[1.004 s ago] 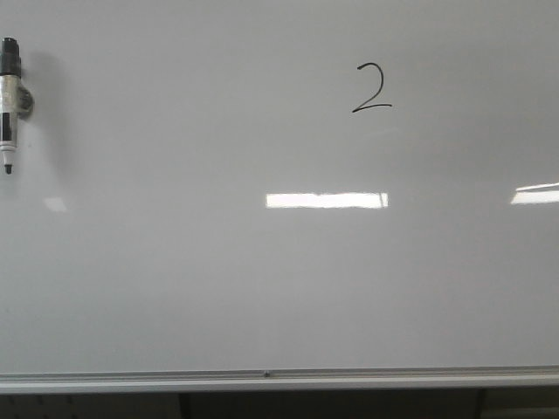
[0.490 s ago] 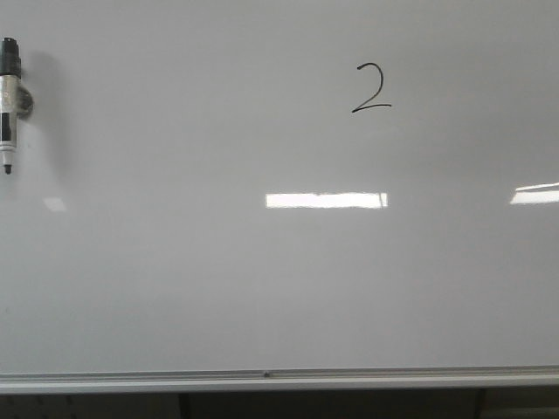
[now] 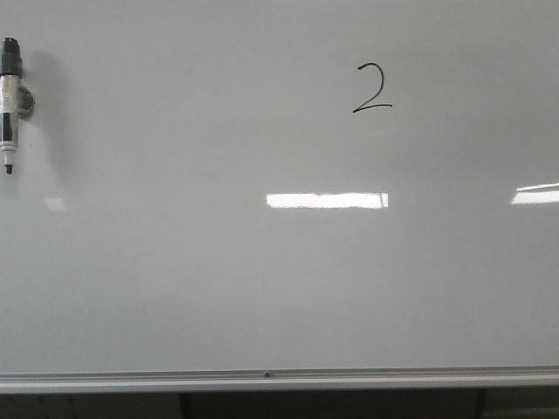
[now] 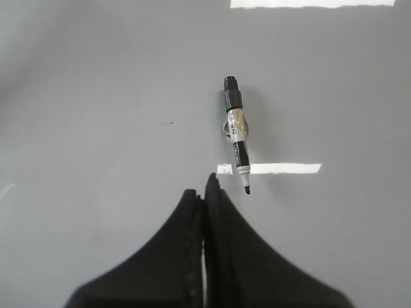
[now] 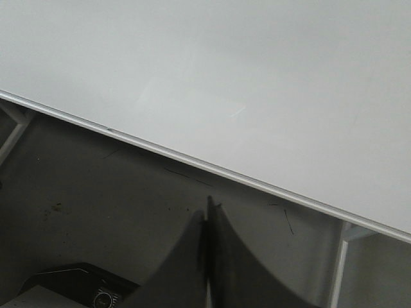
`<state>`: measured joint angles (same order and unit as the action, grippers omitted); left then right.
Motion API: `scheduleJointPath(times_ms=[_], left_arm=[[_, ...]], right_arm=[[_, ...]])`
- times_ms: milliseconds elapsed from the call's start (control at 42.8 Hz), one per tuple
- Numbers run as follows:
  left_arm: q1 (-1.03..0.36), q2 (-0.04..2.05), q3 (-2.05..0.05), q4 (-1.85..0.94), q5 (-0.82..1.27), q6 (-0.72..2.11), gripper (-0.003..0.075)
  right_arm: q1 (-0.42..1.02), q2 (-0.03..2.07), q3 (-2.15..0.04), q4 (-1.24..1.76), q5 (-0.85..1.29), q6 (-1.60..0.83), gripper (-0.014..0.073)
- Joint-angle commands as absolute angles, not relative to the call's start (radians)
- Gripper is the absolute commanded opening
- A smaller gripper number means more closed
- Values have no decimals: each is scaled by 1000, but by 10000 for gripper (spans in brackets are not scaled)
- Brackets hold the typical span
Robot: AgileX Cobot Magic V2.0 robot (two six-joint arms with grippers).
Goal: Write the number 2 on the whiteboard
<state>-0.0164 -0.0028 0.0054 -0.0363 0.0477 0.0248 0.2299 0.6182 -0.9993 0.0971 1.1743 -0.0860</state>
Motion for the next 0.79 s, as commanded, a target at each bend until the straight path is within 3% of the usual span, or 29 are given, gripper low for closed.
scheduleJointPath(times_ms=[0,771], left_arm=[[4,-33,40,-46,-29,24,-20],[24,-31,40,-46,-29,24,-20]], right_arm=[[223,624,-1030,93,1118,-84,-69],[223,624,-1030,93,1118,-84,-69]])
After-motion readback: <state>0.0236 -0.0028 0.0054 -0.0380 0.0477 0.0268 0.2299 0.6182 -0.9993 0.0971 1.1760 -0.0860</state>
